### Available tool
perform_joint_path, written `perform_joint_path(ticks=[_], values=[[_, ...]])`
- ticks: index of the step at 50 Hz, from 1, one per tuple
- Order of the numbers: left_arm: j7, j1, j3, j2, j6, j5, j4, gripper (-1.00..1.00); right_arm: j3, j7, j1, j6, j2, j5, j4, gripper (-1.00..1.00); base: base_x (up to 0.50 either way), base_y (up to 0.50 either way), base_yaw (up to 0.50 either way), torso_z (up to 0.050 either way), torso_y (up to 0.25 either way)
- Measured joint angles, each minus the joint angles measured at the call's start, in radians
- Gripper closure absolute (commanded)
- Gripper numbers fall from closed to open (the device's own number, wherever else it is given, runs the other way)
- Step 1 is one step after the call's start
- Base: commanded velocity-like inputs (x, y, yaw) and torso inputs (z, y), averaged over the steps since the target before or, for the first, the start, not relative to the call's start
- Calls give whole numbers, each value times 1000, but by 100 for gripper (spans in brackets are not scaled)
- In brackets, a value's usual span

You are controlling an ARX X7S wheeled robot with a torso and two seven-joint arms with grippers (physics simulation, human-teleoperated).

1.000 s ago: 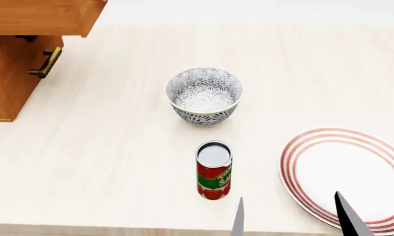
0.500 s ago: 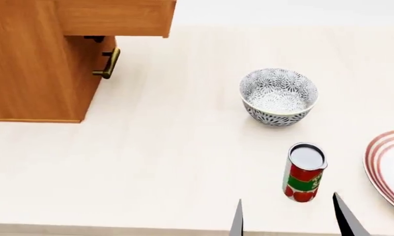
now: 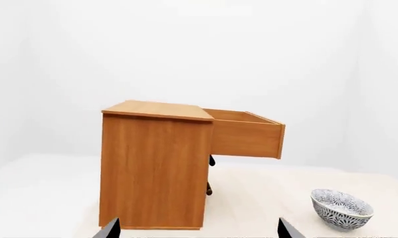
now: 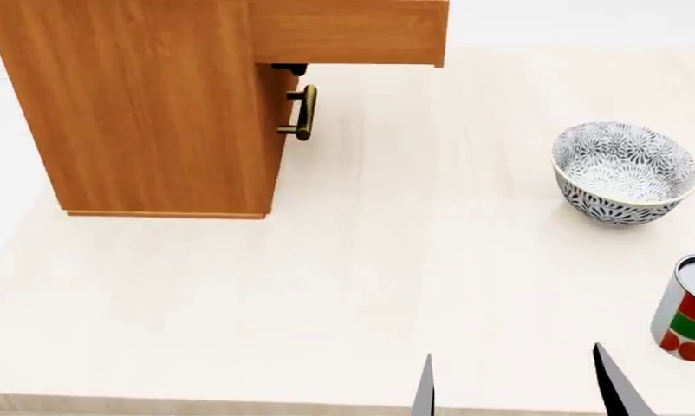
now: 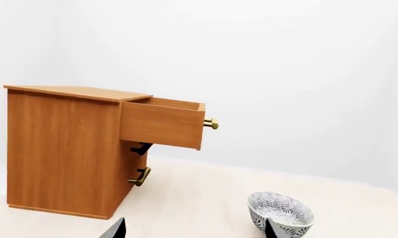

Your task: Put the bowl on top of the cabinet.

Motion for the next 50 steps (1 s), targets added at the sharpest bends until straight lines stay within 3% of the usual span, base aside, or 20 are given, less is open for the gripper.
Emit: perform_joint_path(ticks=[11,26,50], values=[[10,39,-33,-15,-7,-2,-5,-100,25,0,-39,-6,-1,-14,0,-100,81,6,0,0,0],[24,77,-75,-33,-22,-9,-9,-100,27,0,-46,-13,1,-39,0,-100,481,-3,0,0,0],[72,42,-50,-94,-9,-25,-23,-100,-16,0,2,-15,-17,-41,0,-100,498,-4,0,0,1]])
